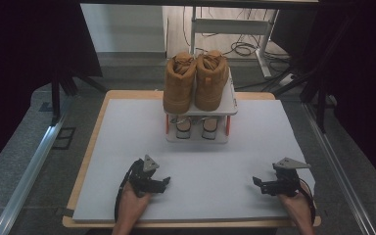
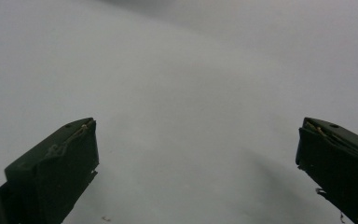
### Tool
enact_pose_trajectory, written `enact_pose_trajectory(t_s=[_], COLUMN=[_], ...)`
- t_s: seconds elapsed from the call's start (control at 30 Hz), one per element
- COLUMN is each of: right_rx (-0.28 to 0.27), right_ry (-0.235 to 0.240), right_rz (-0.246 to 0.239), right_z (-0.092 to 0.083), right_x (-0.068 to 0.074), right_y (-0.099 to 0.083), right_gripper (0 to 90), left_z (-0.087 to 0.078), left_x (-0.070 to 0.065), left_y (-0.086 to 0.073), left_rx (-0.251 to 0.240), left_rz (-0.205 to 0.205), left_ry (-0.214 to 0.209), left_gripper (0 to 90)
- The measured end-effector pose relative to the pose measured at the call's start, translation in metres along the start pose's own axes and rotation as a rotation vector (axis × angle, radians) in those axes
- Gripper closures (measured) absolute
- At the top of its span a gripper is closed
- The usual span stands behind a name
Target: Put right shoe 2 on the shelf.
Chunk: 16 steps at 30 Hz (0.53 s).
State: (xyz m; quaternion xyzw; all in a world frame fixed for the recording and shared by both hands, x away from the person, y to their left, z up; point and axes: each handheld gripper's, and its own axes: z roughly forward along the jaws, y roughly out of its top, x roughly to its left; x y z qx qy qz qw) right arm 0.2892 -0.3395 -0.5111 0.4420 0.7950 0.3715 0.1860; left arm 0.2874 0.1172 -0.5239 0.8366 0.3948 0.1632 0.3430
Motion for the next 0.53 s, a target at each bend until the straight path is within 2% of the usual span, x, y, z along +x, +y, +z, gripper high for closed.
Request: enact_pose_trajectory(t_s=[0.2, 0.27, 0.53], right_rx=[0.057, 0.074, 0.079], right_ry=[0.01, -0.004, -0.011], right_rz=[-0.012, -0.032, -0.038], right_z=[0.011, 0.013, 0.014], right_x=[0.005, 0.007, 0.008], right_y=[-0.004, -0.003, -0.003], right_gripper=[0.0, 0.0, 0.0], left_z=[0.0, 0.0, 0.0], left_x=[0.0, 0.0, 0.001], left_y=[0.0, 0.0, 0.0], left_rx=[0.0, 0.0, 0.002], left_rz=[0.0, 0.0, -0.004], left_ry=[0.001, 0.001, -0.004], left_gripper=[13.5, 13.5, 13.4])
